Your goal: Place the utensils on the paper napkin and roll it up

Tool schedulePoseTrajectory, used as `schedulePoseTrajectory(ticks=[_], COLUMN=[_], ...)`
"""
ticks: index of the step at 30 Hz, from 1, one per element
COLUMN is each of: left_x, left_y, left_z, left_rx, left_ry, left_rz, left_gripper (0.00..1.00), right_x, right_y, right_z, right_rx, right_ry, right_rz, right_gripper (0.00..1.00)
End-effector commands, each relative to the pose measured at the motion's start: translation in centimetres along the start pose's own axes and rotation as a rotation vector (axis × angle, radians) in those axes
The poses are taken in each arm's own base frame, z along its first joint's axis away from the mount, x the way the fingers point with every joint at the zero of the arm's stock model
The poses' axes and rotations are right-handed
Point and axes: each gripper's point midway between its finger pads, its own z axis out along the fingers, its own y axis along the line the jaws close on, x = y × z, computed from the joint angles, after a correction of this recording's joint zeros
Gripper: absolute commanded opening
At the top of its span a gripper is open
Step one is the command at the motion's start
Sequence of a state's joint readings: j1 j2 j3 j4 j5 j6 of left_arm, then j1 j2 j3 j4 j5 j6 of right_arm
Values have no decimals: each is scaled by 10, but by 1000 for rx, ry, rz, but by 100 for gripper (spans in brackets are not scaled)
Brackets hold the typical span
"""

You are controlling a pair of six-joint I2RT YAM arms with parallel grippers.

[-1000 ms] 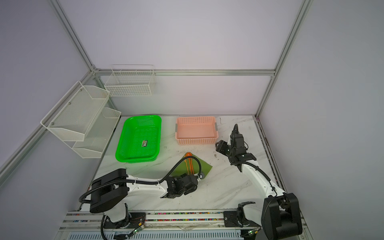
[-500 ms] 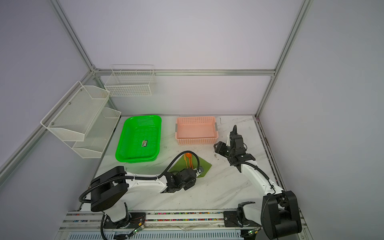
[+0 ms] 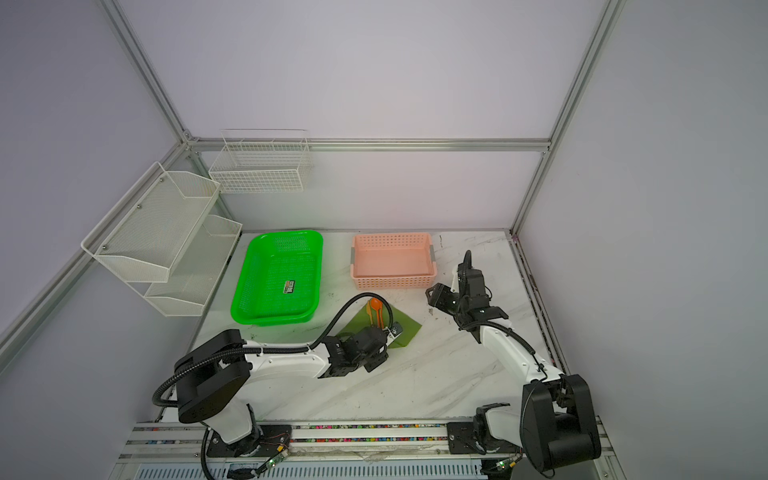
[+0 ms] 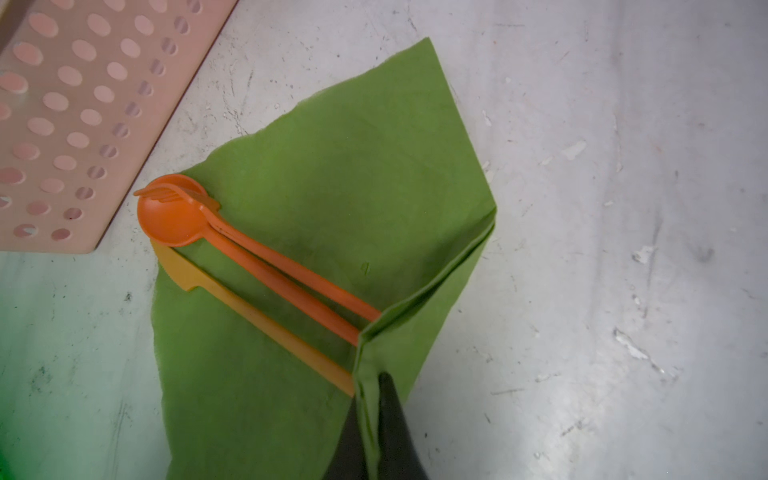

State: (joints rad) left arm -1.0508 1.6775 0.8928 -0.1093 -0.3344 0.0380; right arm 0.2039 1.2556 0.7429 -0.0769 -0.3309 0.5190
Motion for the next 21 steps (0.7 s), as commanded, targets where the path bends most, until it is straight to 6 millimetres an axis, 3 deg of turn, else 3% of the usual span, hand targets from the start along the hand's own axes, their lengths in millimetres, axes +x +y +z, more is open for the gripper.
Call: schedulePoseTrajectory(ticks=[1,14,21], left_x=[-53,-51,-52], left_y=[14,38,49], left_z=[-18,-11,-5], left_rx=[8,1,28], left_ry=[-145,-142,-142], left_rz=[-68,-137,-190], left_gripper=[4,4,4], right_x=[4,8,31], right_y=[1,9,4], right_z=[5,12,28], right_rx=[-10,-22,36], right_ry=[6,28,94], right_rz=[-7,-25,-42], right_gripper=[58,58,57])
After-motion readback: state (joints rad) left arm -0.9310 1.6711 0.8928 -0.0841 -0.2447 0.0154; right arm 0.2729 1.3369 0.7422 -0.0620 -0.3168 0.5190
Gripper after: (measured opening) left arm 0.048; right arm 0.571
